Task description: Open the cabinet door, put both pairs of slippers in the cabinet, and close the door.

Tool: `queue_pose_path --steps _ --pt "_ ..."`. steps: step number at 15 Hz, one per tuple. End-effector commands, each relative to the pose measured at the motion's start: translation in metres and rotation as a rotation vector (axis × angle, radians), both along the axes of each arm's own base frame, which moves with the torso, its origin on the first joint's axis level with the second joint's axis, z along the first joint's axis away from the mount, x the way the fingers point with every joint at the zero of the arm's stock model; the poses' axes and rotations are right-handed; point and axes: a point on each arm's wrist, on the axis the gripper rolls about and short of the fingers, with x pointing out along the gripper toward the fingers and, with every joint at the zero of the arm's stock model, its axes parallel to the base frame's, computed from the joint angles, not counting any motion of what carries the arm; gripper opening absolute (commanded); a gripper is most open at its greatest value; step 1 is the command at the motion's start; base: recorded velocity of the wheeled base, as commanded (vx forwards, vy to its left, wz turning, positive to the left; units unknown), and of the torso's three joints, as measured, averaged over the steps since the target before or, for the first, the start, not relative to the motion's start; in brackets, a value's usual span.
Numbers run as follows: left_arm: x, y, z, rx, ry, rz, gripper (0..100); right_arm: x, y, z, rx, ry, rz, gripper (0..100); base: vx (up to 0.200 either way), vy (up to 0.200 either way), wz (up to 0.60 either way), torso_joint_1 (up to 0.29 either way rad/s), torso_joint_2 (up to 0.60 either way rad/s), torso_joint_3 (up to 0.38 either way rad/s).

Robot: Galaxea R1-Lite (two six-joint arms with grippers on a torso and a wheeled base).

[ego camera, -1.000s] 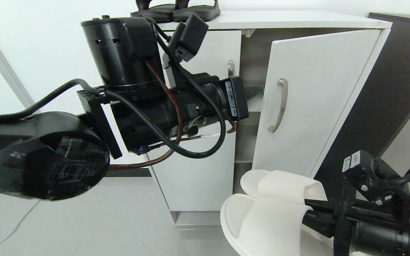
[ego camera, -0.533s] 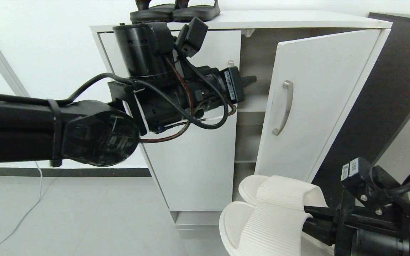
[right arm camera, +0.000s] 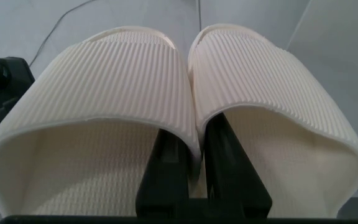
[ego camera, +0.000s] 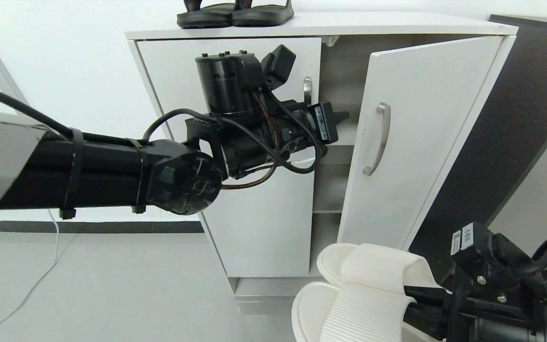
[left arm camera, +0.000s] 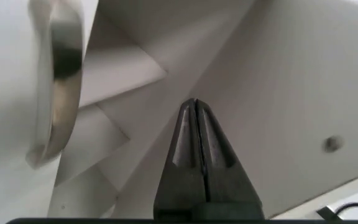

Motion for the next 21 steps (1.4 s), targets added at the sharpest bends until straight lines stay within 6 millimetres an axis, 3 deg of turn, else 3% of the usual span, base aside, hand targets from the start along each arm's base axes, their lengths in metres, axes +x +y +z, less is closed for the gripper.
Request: queue_pose_path --steps 1,6,9,12,14,15,16,17,19,21 --pt "-0.006 -0.006 -0.003 0.002 0.002 -0.02 0 -0.001 0.0 -0.004 -0.012 0.008 0.008 0 -0.2 0.0 0.0 -0.002 -0.01 0.007" --pt "-0.054 -0.055 -0.026 -0.013 -0.015 -0.185 0 -0.005 0.0 -0.005 -0.033 -0.021 0.032 0 -0.2 0.0 0.0 0.0 0.0 0.005" --pt "-0.049 -0.051 -0.022 -0.049 -0.042 -0.169 0 -0.005 0.0 -0.005 -0.032 -0.022 0.029 0 -0.067 0.0 0.0 -0.002 0.0 0.004" --pt "-0.022 0.011 0.007 -0.098 -0.084 0.08 0 0.021 0.003 0.003 -0.017 -0.022 -0.088 0 0.0 0.0 0.0 0.0 0.0 0.0" --pt "-0.03 0.058 0.018 -0.091 -0.101 0.236 0 0.033 0.008 0.009 0.026 0.006 -0.202 0 0.0 0.0 0.0 0.0 0.0 0.0" --pt "-0.046 0.087 0.02 -0.038 -0.125 0.301 0 0.041 0.014 0.016 0.063 0.017 -0.267 0 0.0 0.0 0.0 0.0 0.0 0.0" --pt "-0.087 0.131 0.018 0.082 -0.147 0.379 0 0.051 0.022 0.022 0.087 0.011 -0.365 0 0.0 0.0 0.0 0.0 0.0 0.0" --pt "-0.129 0.161 0.018 0.138 -0.135 0.463 0 0.058 0.026 0.022 0.077 -0.002 -0.435 0 0.0 0.0 0.0 0.0 0.0 0.0" --pt "-0.204 0.209 0.019 0.178 -0.067 0.7 0 0.071 0.035 0.021 0.071 -0.019 -0.558 0 0.0 0.0 0.0 0.0 0.0 0.0" --pt "-0.265 0.252 0.002 0.2 -0.027 0.96 0 0.077 0.038 0.025 0.078 -0.043 -0.65 0 0.0 0.0 0.0 0.0 0.0 0.0"
